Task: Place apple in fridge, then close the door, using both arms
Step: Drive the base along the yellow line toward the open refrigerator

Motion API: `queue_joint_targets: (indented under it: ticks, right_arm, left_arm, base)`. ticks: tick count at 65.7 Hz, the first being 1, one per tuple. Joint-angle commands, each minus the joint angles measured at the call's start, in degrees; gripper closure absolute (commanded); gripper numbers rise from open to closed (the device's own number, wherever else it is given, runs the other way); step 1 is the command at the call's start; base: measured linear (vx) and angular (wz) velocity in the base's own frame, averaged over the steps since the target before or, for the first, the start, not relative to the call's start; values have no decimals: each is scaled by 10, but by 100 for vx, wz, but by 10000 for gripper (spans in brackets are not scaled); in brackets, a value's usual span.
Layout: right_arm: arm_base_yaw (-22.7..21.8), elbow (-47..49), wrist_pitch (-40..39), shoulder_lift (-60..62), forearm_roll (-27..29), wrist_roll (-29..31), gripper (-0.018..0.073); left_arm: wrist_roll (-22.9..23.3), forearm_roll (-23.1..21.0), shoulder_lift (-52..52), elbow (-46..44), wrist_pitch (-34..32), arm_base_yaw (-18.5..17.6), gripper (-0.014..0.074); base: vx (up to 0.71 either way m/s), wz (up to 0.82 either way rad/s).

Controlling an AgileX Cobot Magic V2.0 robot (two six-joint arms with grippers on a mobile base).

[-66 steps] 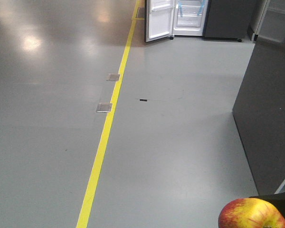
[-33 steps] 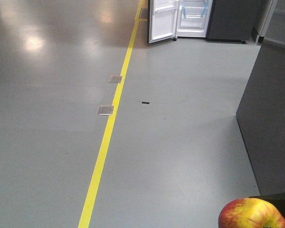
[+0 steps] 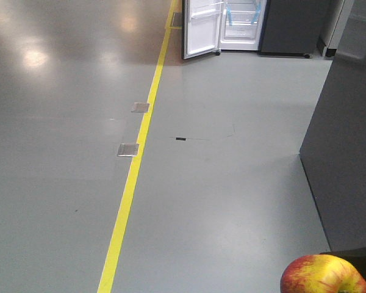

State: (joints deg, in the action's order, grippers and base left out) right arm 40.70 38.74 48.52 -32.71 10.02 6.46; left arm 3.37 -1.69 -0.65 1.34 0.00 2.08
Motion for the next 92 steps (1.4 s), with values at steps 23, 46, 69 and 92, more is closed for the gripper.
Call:
queue_joint_targets:
  ticks: [23,46,69,92]
  right_arm:
    - [0,15,-37,-2,6,3,373]
    - [0,15,-37,-2,6,3,373]
    - [0,15,-37,-2,6,3,373]
    - [0,15,-37,-2,6,3,373]
  left_arm:
    - [4,-2,-9,17,-42,-3,602]
    - [4,-2,-9,17,-42,-3,602]
    - [4,-2,-9,17,-42,-3,602]
    - [4,-2,-9,17,-42,-3,602]
  base:
    - [19,-4]
    - [20,0]
    - [23,3]
    - [25,-2]
